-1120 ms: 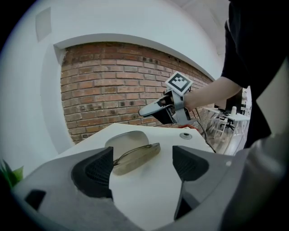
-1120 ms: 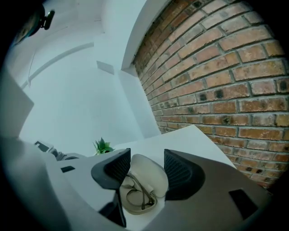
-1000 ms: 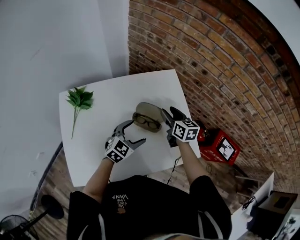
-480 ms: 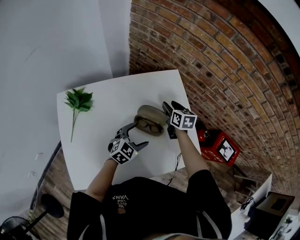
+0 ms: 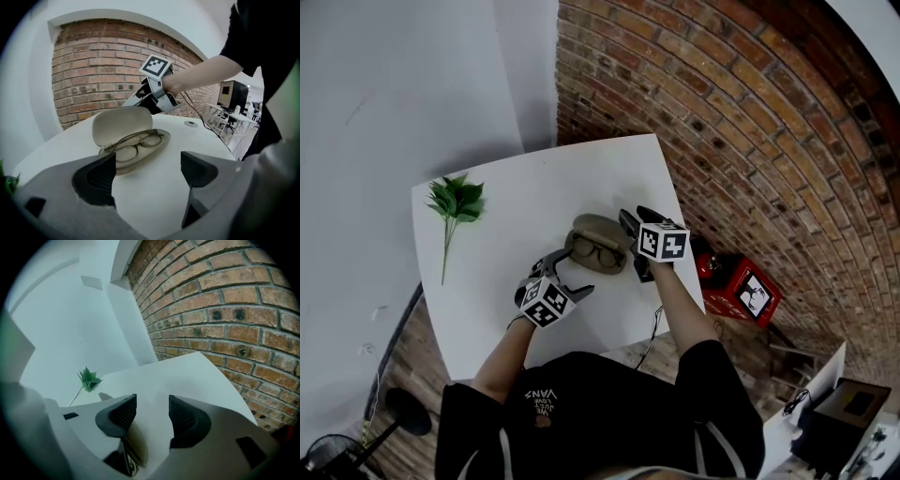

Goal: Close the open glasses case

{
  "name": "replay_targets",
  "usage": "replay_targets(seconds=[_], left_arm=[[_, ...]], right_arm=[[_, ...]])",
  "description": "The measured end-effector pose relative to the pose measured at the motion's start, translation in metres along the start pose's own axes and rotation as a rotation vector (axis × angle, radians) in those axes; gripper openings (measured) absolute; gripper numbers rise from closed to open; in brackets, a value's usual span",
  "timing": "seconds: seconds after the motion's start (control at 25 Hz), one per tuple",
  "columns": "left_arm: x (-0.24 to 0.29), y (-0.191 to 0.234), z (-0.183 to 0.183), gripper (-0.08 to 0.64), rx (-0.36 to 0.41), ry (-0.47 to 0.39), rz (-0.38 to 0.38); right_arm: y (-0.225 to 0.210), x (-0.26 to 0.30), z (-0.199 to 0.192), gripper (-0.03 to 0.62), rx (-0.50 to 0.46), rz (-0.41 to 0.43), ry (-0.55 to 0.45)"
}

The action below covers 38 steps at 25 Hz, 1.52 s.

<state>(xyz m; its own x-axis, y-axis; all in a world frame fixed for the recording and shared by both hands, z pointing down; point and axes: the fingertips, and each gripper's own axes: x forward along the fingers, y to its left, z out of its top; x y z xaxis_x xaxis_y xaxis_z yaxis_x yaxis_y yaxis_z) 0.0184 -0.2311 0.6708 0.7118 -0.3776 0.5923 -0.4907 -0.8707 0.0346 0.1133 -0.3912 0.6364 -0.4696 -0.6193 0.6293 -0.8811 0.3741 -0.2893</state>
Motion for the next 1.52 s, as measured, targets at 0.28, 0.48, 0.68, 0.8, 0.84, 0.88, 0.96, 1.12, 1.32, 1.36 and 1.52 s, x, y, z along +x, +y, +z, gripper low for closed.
replay_targets(seconds=[0.28,0.48,0.68,0.8,0.84,0.88,0.96,1.12,1.32,1.36,1.52], left_arm=[[0.003,-0.002,-0.007,0.433,-0.017,0.020,-0.006],[0.000,-0.004,-0.007,0.433,-0.024,0.024,0.001],[-0.010,-0.004,-0.008,0.433,-0.011,0.029,0.028],[-0.018,-0.003,-0.004,0.433,0.034,0.021,0.080],[-0.021,-0.003,-0.001,0.433,0.048,0.013,0.094],[-0.023,-0.003,0.001,0.433,0.057,0.003,0.105],[-0.026,-0.005,0.005,0.433,0.076,-0.010,0.116],[-0.022,-0.015,0.006,0.433,0.145,0.005,0.091],[-0.009,-0.020,-0.001,0.436,0.150,0.048,0.044],[-0.007,-0.021,-0.002,0.436,0.151,0.057,0.037],[-0.001,-0.024,-0.009,0.439,0.141,0.089,0.018]], right_arm=[[0.022,-0.020,-0.009,0.204,-0.019,0.042,-0.013],[0.038,-0.035,-0.023,0.204,-0.021,0.060,-0.030],[0.050,-0.045,-0.039,0.204,-0.014,0.075,-0.038],[0.054,-0.049,-0.047,0.206,-0.013,0.075,-0.045],[0.055,-0.051,-0.049,0.205,-0.011,0.074,-0.048],[0.056,-0.051,-0.051,0.206,-0.008,0.072,-0.052],[0.058,-0.052,-0.055,0.204,-0.006,0.069,-0.055],[0.061,-0.054,-0.063,0.205,-0.015,0.060,-0.053],[0.064,-0.054,-0.069,0.213,-0.033,0.045,-0.050],[0.065,-0.054,-0.070,0.214,-0.037,0.044,-0.049],[0.065,-0.054,-0.075,0.219,-0.042,0.040,-0.047]])
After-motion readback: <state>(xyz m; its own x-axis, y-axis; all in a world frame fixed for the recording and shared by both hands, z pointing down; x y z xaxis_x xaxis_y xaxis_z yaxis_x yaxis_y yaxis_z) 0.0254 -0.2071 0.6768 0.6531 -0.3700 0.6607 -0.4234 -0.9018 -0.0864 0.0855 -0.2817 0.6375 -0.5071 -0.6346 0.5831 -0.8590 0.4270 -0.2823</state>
